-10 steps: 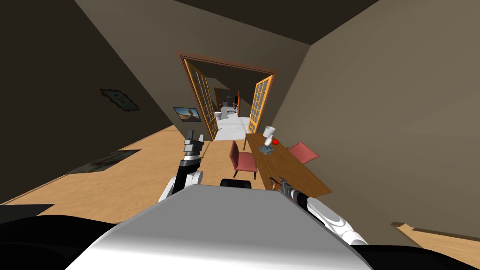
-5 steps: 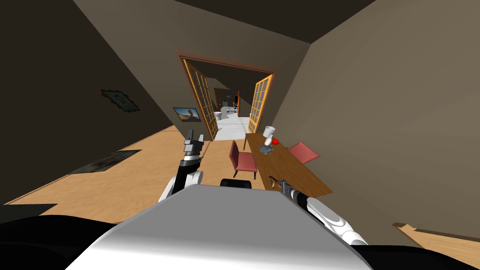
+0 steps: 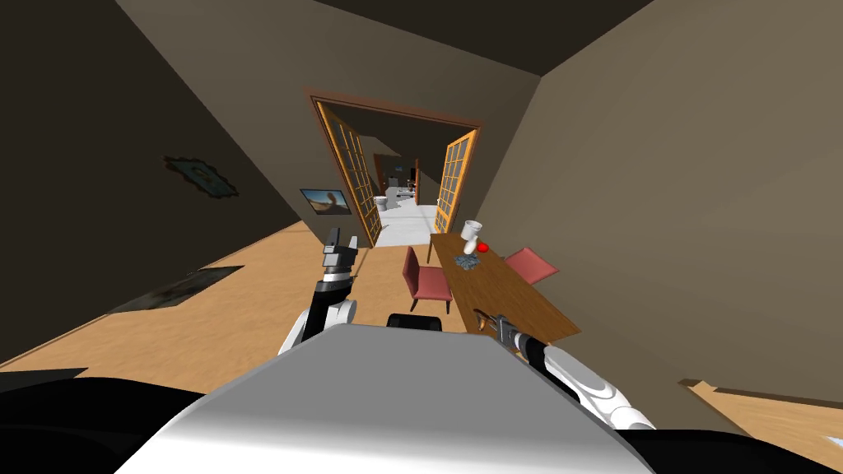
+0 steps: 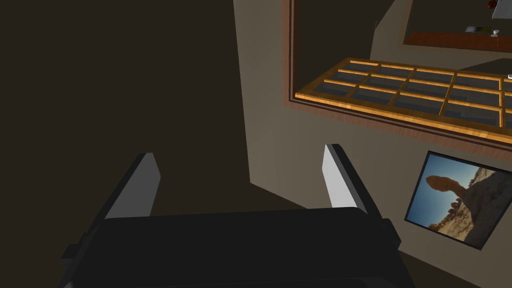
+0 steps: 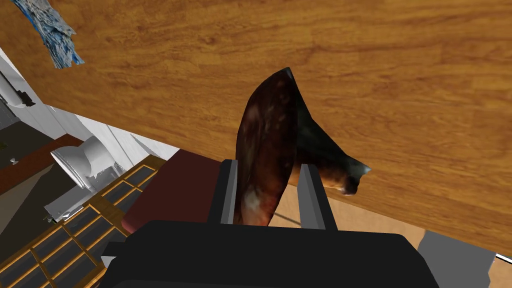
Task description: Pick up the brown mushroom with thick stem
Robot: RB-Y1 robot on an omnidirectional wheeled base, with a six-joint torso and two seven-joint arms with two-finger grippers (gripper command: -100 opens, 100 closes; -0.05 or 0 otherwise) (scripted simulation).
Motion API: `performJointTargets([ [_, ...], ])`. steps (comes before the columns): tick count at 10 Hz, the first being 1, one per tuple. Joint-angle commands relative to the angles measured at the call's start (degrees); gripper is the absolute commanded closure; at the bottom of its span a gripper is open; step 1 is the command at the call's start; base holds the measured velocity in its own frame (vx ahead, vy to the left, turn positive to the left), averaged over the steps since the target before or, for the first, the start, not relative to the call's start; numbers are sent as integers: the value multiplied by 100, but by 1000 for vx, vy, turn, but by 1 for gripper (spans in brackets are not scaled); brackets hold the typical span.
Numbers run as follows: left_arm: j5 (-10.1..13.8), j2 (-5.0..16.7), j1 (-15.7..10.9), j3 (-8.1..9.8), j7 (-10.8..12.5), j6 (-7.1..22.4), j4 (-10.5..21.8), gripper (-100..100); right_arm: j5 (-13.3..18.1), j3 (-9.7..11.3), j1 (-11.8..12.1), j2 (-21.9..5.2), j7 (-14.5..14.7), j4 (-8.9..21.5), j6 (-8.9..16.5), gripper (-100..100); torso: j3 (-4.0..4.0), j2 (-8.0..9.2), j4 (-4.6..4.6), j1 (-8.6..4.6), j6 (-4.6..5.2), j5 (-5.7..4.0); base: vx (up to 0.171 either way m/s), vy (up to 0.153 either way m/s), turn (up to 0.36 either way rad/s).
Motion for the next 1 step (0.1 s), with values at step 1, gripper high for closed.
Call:
performJointTargets([
  [1, 0, 0, 0, 0, 0, 0, 0, 0, 0, 0, 0, 0, 0, 0, 0, 0, 0, 0, 0, 0, 0, 0, 0, 0, 0],
])
